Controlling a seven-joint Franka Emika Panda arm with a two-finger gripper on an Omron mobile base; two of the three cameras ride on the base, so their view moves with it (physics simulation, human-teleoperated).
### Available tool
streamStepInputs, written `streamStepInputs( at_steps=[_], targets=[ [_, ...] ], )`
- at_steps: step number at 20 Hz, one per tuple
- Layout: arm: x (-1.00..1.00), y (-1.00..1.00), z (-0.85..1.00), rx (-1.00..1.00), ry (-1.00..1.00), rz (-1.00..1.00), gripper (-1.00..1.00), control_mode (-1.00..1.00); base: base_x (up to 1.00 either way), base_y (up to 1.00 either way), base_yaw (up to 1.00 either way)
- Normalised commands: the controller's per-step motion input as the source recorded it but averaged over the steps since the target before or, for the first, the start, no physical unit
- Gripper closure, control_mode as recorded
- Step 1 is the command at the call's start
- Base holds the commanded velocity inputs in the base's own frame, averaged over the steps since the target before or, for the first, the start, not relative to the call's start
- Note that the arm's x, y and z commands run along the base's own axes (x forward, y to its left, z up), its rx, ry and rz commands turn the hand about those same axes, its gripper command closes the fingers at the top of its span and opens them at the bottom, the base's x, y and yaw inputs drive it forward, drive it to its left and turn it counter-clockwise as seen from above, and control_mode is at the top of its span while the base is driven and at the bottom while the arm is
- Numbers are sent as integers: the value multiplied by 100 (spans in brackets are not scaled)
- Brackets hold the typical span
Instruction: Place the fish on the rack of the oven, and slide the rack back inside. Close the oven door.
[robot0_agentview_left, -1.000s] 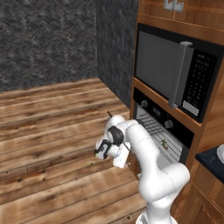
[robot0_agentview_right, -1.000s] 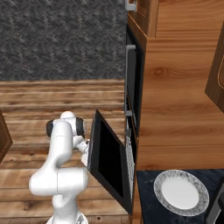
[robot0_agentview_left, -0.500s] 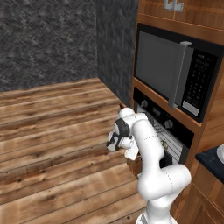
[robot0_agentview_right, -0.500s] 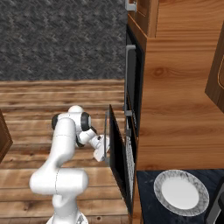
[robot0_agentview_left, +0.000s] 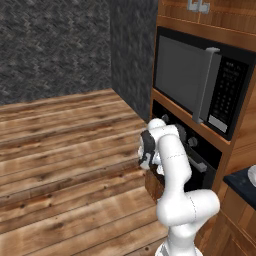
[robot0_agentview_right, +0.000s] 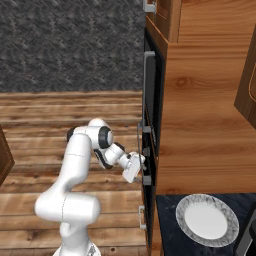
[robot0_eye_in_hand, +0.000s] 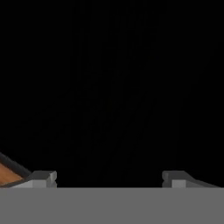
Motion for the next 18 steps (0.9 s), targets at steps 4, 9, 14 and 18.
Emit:
streamStepInputs(
  at_steps=[4, 9, 14, 18],
  targets=[
    [29, -100, 0, 7, -2, 16, -100, -100, 0, 0, 0],
    [28, -100, -2, 10, 0, 15, -100, -100, 0, 0, 0],
    [-3, -61, -6, 5, 0, 3, -100, -100, 0, 0, 0],
    [-1, -40, 0, 5, 0, 0, -100, -100, 0, 0, 0]
  ],
)
